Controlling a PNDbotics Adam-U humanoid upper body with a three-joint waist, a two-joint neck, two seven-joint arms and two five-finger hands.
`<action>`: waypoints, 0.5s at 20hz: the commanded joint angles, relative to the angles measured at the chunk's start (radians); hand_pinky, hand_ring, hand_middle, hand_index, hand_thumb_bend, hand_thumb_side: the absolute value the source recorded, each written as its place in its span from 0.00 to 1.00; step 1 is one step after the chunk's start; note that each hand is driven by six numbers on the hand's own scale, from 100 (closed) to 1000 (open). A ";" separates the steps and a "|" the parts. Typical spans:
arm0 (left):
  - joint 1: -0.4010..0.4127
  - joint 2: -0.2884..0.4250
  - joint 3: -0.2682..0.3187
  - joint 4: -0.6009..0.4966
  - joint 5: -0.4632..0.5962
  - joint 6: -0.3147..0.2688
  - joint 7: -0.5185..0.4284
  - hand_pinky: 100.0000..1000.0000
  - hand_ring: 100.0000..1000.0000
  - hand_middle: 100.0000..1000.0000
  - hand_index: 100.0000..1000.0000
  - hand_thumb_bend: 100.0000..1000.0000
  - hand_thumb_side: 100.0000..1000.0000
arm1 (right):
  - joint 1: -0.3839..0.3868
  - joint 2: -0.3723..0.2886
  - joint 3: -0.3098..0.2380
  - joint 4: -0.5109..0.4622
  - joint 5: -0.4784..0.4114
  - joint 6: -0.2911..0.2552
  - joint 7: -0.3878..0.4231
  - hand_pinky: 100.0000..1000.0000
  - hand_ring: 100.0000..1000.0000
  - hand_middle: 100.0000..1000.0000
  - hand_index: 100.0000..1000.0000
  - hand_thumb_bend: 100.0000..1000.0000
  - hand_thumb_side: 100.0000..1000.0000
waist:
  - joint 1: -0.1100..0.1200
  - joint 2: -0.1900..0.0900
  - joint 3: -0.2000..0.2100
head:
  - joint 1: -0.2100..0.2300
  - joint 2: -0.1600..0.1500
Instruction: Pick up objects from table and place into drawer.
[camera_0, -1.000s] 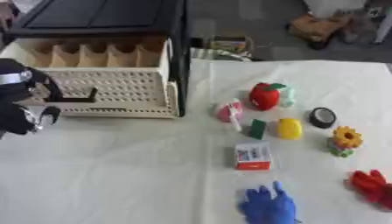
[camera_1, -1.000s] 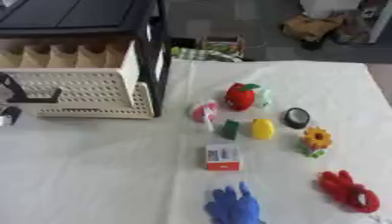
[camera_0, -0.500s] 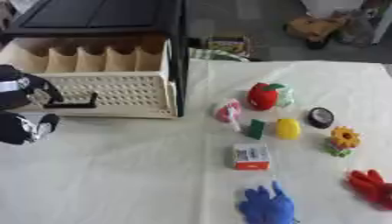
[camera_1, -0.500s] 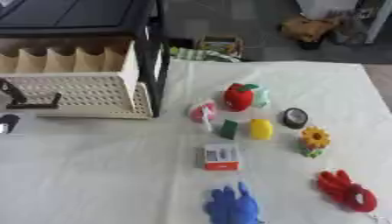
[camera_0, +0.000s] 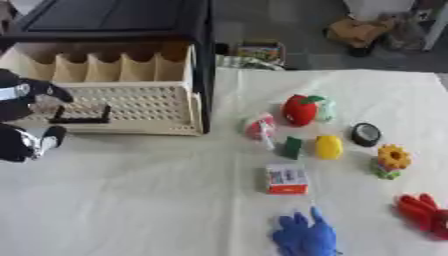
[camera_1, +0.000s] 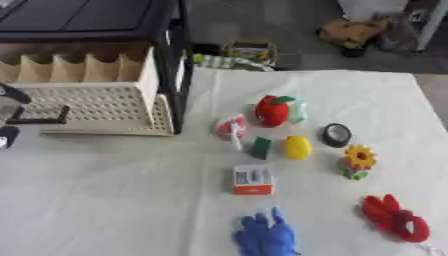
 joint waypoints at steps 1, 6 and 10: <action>-0.020 0.033 0.039 -0.025 0.021 0.039 -0.036 0.00 0.00 0.00 0.97 0.01 0.34 | -0.005 -0.027 -0.017 -0.014 -0.001 0.003 -0.007 0.80 0.86 0.85 0.86 0.00 1.00 | -0.001 -0.025 0.003 | -0.009 -0.005; -0.065 0.005 0.088 -0.029 0.093 -0.045 0.009 0.00 0.00 0.00 0.90 0.01 0.34 | 0.001 -0.028 -0.022 -0.014 0.000 0.012 -0.014 0.80 0.86 0.85 0.86 0.00 1.00 | 0.000 -0.028 0.008 | -0.043 0.000; -0.105 -0.020 0.142 -0.029 0.159 -0.110 0.089 0.00 0.00 0.00 0.90 0.01 0.34 | 0.005 -0.029 -0.025 -0.014 0.001 0.017 -0.015 0.80 0.86 0.85 0.86 0.00 1.00 | -0.001 -0.031 0.015 | -0.062 0.004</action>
